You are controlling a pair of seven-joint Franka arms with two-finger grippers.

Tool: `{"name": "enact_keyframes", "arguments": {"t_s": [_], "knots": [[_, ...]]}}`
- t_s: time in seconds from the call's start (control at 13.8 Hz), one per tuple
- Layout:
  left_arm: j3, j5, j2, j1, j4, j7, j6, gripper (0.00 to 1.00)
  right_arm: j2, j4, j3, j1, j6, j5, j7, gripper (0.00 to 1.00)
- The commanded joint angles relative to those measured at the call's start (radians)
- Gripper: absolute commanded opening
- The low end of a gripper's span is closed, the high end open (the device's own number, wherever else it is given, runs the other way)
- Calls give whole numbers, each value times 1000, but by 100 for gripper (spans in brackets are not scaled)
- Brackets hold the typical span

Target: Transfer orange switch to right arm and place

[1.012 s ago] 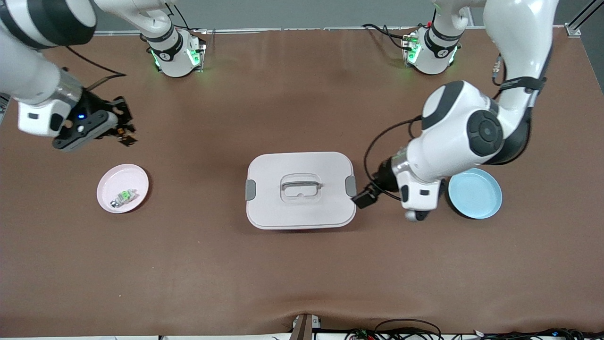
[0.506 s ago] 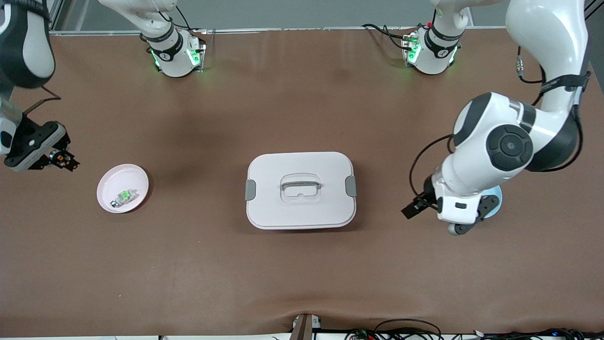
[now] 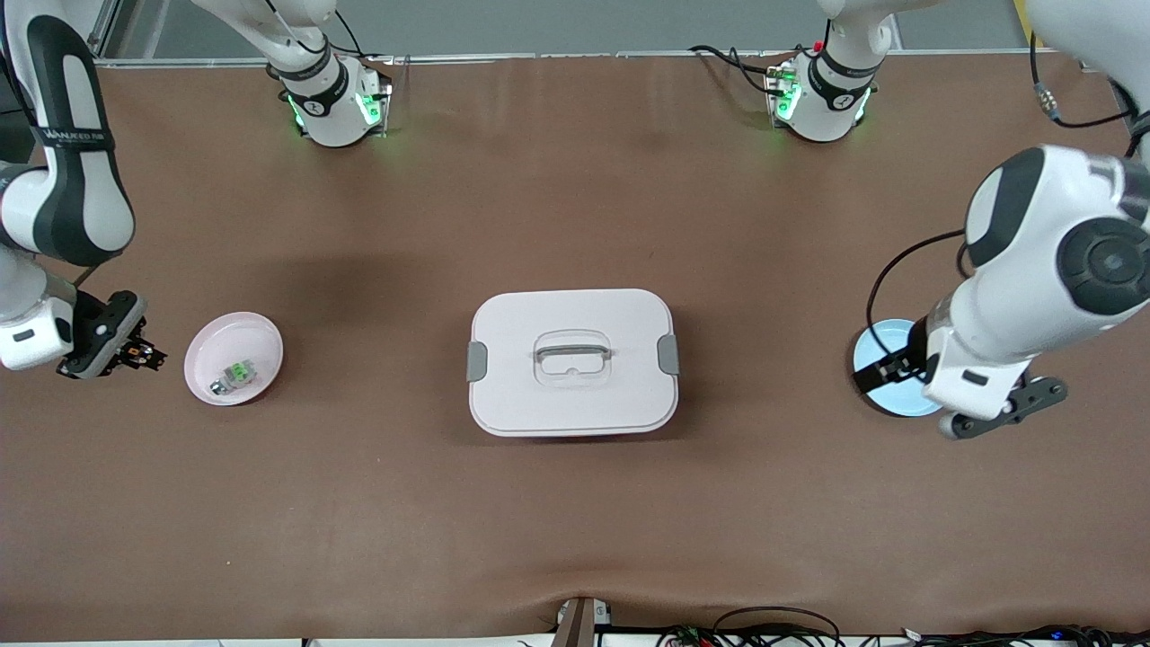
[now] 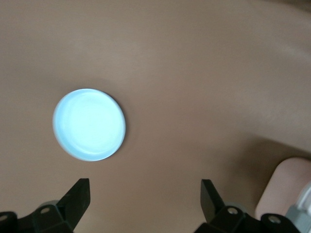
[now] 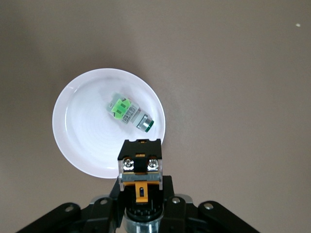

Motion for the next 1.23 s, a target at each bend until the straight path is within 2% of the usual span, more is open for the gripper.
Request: {"name": "enact_keyframes", "arguments": {"t_s": [0.0, 0.22, 0.29, 0.36, 0.51, 0.72, 0.87, 1.16], "knots": [[-4, 12, -83, 23, -20, 61, -99, 100, -23, -82, 20, -15, 60, -33, -84, 0], [-9, -8, -129, 77, -23, 140, -130, 100, -28, -168, 20, -13, 155, -47, -211, 3], [9, -33, -146, 71, -24, 197, -128, 100, -29, -188, 22, -9, 175, -50, -227, 6], [75, -51, -175, 42, -39, 260, -125, 100, -28, -203, 20, 0, 182, -68, -233, 6], [250, -100, -210, -88, -59, 366, -119, 100, -25, -213, 22, 2, 202, -129, -234, 10], [370, -165, -262, -159, -131, 429, -63, 100, -22, -239, 22, 2, 239, -146, -233, 12], [404, -197, -330, -162, -228, 483, 2, 100, -19, -271, 20, -1, 285, -154, -233, 12], [433, -235, -402, -185, -283, 492, 1, 100, 10, -315, 19, -12, 363, -154, -234, 12]]}}
